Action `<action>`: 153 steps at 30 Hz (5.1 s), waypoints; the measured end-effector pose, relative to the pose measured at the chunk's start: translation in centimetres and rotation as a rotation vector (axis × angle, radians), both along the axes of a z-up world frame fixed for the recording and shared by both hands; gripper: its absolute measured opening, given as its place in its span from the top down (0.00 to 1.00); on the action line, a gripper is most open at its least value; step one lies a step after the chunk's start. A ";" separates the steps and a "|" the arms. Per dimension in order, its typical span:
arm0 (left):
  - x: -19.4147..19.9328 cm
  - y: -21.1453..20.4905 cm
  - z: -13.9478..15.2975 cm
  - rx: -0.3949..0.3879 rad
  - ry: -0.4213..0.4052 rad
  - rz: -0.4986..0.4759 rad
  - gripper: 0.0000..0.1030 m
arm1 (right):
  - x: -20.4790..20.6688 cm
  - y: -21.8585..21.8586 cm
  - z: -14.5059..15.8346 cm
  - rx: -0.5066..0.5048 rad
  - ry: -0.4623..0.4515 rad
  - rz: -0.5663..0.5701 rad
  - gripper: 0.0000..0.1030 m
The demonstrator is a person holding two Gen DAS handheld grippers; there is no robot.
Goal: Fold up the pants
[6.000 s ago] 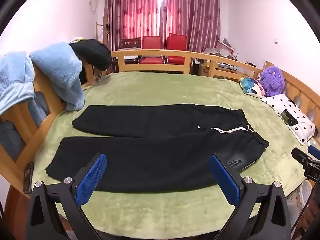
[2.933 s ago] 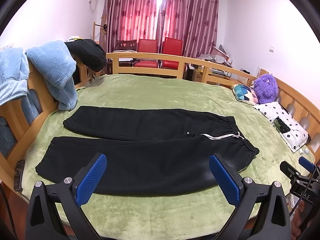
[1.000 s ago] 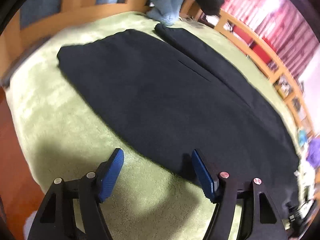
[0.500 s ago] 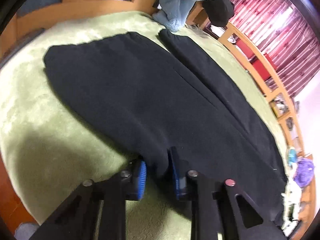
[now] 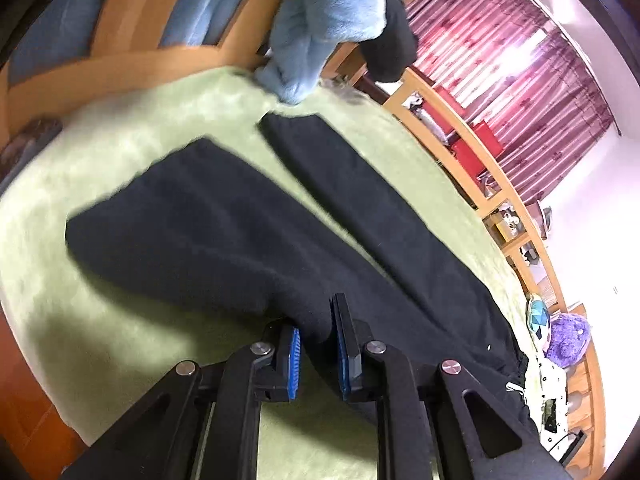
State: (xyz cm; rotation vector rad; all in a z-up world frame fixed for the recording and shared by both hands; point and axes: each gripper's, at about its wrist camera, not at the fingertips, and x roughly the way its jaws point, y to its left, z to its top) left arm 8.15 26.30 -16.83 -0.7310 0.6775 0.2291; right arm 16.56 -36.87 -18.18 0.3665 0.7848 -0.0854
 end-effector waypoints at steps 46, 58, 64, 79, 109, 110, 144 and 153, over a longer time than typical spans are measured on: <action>27.4 -6.3 7.9 0.466 -0.010 -0.052 0.17 | 25.4 3.5 5.4 -0.268 0.025 0.113 0.41; 18.1 -2.0 8.1 0.470 0.067 -0.065 0.18 | 15.6 14.8 9.2 -0.319 -0.077 0.319 0.29; 18.9 -1.5 2.0 0.341 0.088 -0.130 0.22 | 13.7 19.0 3.7 -0.321 -0.066 0.361 0.29; 29.4 5.3 3.4 0.451 0.069 -0.067 0.84 | 12.8 16.4 1.0 -0.310 -0.017 0.294 0.29; 25.1 8.1 0.6 0.528 0.239 -0.076 0.29 | 9.8 16.1 1.4 -0.329 -0.003 0.254 0.29; 25.0 8.3 -0.1 0.496 0.219 -0.084 0.31 | 9.5 16.0 1.3 -0.327 -0.001 0.249 0.29; 23.5 12.0 -5.6 0.272 0.312 0.040 0.26 | 5.3 14.5 1.4 -0.391 0.081 0.186 0.29; 24.4 9.7 -5.3 0.300 0.212 0.045 0.29 | 6.6 14.8 2.3 -0.422 0.007 0.188 0.29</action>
